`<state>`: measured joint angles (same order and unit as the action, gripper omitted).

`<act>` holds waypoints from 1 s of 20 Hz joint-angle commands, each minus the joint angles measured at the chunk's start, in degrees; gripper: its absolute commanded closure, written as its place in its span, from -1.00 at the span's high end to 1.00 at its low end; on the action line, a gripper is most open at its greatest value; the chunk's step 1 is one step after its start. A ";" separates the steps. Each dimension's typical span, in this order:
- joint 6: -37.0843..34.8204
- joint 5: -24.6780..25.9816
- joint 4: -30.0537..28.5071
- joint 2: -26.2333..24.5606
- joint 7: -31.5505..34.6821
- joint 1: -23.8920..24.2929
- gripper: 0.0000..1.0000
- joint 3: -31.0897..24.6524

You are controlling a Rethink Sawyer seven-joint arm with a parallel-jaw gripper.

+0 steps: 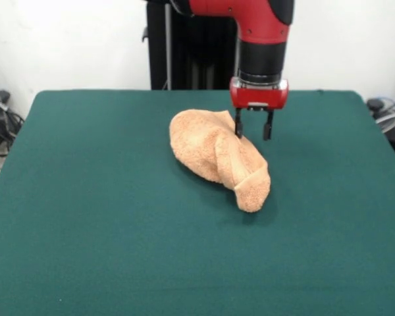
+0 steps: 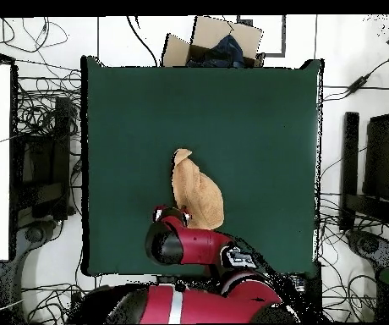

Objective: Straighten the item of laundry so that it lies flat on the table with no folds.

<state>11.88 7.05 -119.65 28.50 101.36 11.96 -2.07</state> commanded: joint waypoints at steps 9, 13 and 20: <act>-7.45 -3.94 3.29 6.66 7.53 -4.20 1.00 8.65; -9.04 -4.36 2.77 7.96 8.08 -5.19 1.00 9.74; -7.48 -3.84 2.88 7.03 8.78 -4.97 1.00 9.97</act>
<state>9.31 6.45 -119.61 35.74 101.37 7.81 6.62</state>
